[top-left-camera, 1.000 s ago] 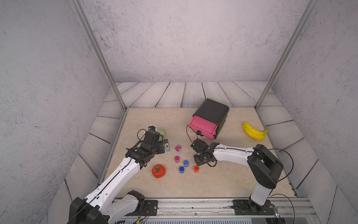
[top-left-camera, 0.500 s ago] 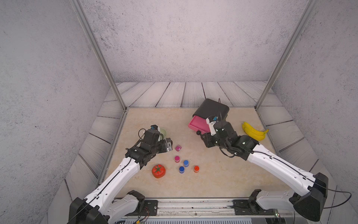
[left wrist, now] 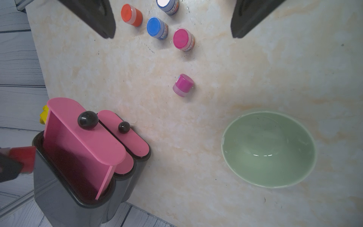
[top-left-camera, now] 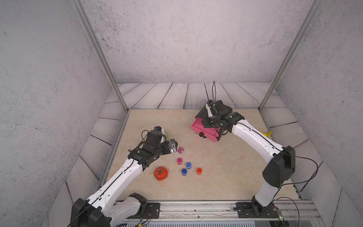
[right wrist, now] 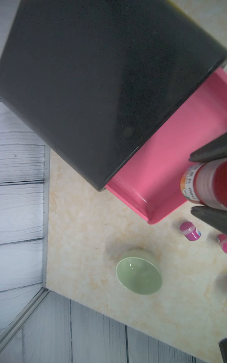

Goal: Put the paint cans in the drawer according to color
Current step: Place the paint can in the drawer.

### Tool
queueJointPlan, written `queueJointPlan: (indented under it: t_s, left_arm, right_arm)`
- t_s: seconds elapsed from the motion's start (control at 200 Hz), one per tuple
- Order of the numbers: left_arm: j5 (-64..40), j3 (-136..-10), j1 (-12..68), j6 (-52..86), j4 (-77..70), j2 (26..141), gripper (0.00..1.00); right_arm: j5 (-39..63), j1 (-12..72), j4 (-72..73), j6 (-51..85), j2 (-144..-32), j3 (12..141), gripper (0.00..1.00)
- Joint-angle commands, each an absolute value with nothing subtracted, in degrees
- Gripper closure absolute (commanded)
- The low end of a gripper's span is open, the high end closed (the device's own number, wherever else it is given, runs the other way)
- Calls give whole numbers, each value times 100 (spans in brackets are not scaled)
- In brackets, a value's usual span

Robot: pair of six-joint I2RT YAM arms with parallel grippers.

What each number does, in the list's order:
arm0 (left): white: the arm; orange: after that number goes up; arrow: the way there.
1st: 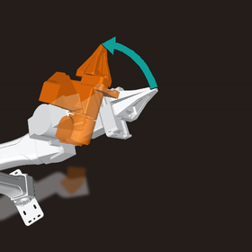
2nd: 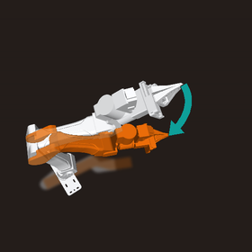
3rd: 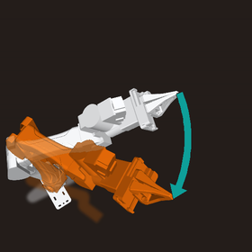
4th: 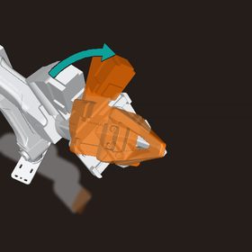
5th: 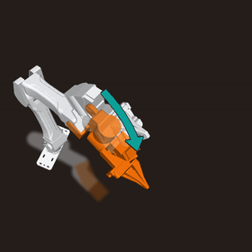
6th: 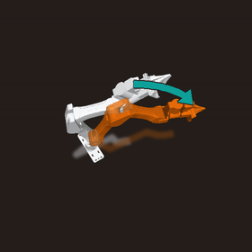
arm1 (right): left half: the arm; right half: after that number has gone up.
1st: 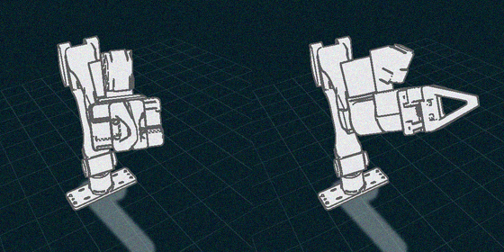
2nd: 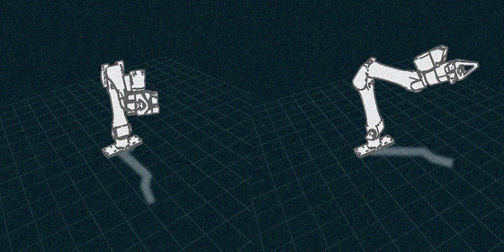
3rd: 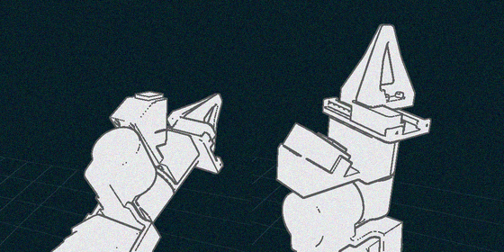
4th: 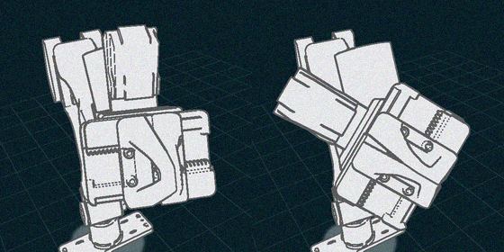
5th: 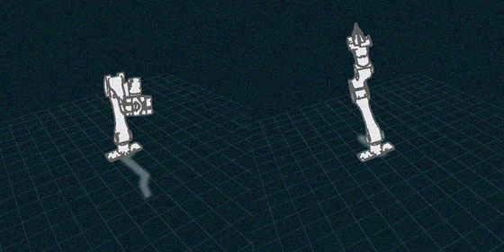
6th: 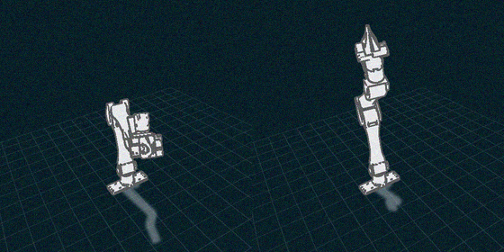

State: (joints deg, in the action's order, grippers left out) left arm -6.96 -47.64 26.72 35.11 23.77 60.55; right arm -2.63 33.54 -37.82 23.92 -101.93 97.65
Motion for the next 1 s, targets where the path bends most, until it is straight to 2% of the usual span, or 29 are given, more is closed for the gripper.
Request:
queueJointPlan:
  t_s: [0.0, 0.38, 0.455, 0.535, 0.696, 0.811, 0.921, 0.991]
  left_arm:
    - [-712, -4666, 2637, 3598, 2384, 5923, 1]
    - [-667, -4759, 2632, 3517, 2474, 5924, 1]
    - [-642, -4783, 2637, 3455, 2518, 5913, 1]
    - [-641, -4807, 2637, 3402, 2548, 5911, 1]
    - [-734, -4827, 2635, 3316, 2543, 6002, 0]
    - [-883, -4855, 2636, 3261, 2566, 6177, 3]
    - [-1040, -4932, 2650, 3226, 2668, 6492, 7]
    - [-1117, -4980, 2667, 3200, 2720, 6751, 16]
  right_arm:
    - [-258, 3357, -4078, 2262, -10634, 10170, 69]
    - [-162, 3374, -4738, 2383, -11922, 11488, 63]
    - [-49, 3392, -4947, 2384, -12004, 11751, 50]
    - [-28, 3415, -4999, 2358, -11929, 11829, 42]
    - [-35, 3407, -5075, 2270, -11331, 11746, 41]
    - [-112, 3412, -4391, 2080, -9970, 10467, 42]
    - [-366, 3406, -2784, 2049, -8047, 8237, 42]
    - [-459, 3389, -1573, 2051, -6841, 6598, 42]
